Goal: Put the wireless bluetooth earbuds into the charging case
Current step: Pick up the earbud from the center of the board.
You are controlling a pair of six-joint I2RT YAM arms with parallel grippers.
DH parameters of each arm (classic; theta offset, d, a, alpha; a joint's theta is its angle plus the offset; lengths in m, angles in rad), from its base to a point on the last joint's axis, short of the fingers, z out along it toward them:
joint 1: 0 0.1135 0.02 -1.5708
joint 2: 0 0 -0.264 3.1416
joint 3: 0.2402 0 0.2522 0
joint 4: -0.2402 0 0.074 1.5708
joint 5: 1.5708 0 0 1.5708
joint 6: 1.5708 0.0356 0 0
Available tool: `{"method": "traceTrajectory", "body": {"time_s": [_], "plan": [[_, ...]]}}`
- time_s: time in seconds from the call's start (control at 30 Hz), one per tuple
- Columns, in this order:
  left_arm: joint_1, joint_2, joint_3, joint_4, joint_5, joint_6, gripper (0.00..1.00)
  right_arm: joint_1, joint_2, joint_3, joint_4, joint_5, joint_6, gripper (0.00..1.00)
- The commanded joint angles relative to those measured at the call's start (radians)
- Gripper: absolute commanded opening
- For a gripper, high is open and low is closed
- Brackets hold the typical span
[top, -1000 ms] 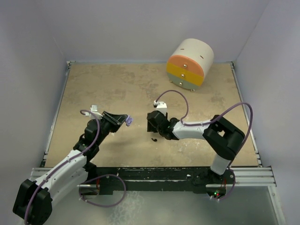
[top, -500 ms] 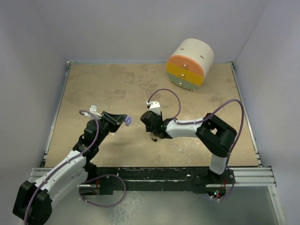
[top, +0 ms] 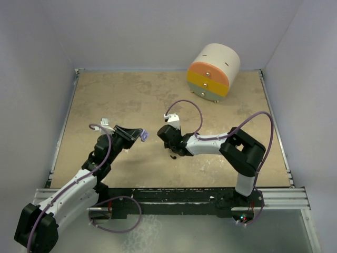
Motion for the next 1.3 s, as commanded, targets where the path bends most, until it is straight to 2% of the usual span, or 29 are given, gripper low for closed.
{"method": "traceTrajectory", "body": {"time_s": [0.0,0.87,1.27], "plan": [[0.002,-0.006,0.008,0.036,-0.007,0.021,0.0,0.009,0.041,-0.059,-0.179,-0.066,0.008,0.43],[0.002,-0.005,-0.004,0.053,-0.005,0.015,0.0,0.015,0.023,-0.066,-0.2,-0.095,0.034,0.33],[0.002,0.006,-0.003,0.062,-0.002,0.015,0.0,0.015,0.018,-0.066,-0.211,-0.101,0.042,0.21]]}}
